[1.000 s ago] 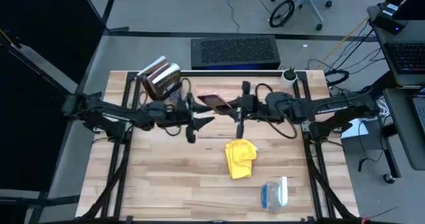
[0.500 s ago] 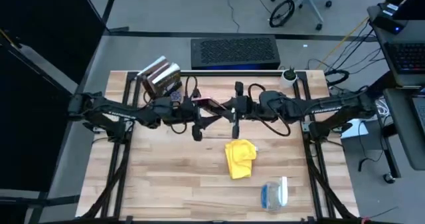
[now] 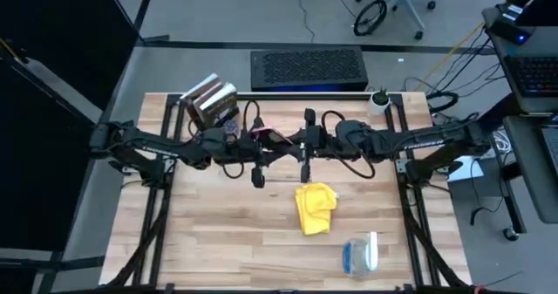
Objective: Apply microfiber cloth
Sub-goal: Spray the front of the pink cellphone using the spray bottle
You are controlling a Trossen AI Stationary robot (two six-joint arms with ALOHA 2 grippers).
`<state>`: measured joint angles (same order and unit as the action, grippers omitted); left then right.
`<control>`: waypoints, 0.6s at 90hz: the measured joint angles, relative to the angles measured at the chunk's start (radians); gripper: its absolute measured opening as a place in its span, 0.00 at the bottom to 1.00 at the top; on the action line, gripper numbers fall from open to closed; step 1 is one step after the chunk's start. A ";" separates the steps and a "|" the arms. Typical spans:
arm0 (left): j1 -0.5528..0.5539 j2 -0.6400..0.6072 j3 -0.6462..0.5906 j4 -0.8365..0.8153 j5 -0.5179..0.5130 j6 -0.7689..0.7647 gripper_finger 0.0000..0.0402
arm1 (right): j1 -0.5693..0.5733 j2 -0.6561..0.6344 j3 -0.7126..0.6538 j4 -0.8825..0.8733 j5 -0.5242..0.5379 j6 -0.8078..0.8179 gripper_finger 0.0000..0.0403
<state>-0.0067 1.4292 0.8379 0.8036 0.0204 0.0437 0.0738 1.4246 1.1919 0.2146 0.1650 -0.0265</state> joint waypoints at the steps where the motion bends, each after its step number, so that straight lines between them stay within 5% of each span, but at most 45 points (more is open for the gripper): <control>1: 0.000 0.000 0.000 -0.001 0.002 0.000 0.03 | 0.000 0.000 0.000 0.000 0.000 0.000 0.03; 24: 0.006 -0.001 0.001 -0.087 -0.013 0.007 0.03 | -0.001 -0.049 0.000 -0.138 0.019 -0.039 0.14; 54: 0.004 -0.001 0.000 -0.291 -0.025 -0.012 0.03 | 0.055 -0.322 0.000 -0.722 0.029 0.139 0.53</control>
<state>-0.0031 1.4284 0.8379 0.5125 -0.0044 0.0314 0.1288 1.1030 1.1923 -0.5076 0.1940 0.1124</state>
